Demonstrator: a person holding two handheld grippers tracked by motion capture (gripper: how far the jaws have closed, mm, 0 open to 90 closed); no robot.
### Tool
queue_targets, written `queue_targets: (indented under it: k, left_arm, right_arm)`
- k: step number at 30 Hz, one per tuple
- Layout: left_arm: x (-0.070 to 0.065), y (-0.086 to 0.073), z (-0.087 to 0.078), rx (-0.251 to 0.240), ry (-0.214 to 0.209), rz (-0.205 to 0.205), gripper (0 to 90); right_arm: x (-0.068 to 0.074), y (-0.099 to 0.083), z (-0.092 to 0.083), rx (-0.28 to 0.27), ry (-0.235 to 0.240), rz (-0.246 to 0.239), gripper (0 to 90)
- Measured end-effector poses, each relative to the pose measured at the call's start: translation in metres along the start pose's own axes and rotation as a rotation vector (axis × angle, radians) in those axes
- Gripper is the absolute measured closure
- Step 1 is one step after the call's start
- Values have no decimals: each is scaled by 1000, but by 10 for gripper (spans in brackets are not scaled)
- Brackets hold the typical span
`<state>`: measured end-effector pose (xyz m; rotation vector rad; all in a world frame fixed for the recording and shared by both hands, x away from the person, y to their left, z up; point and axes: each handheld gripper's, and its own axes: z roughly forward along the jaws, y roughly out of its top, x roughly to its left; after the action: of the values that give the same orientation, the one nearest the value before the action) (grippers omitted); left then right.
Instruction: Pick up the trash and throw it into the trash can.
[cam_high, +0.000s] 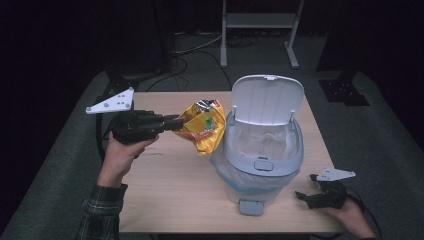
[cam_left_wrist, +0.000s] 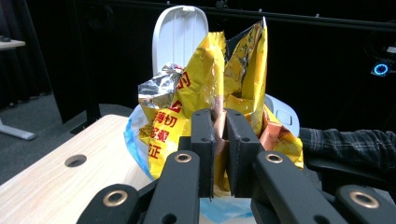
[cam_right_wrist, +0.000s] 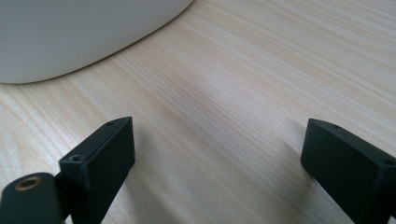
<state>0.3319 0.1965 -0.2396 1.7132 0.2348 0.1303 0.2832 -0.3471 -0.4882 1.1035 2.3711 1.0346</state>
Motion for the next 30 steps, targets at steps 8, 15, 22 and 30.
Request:
queue_targets:
  k: [8,15,22,30]
  left_arm:
    - [1,14,16,-12,-22,19,833]
    - [3,21,27,-23,-42,24,833]
    - [4,28,41,-18,-65,31,833]
    - [4,34,59,-12,-96,41,832]
  right_arm:
    - [0,0,0,0,0,0,88]
    - [0,0,0,0,0,0,88]
    - [0,0,0,0,0,0,88]
    - [0,0,0,0,0,0,88]
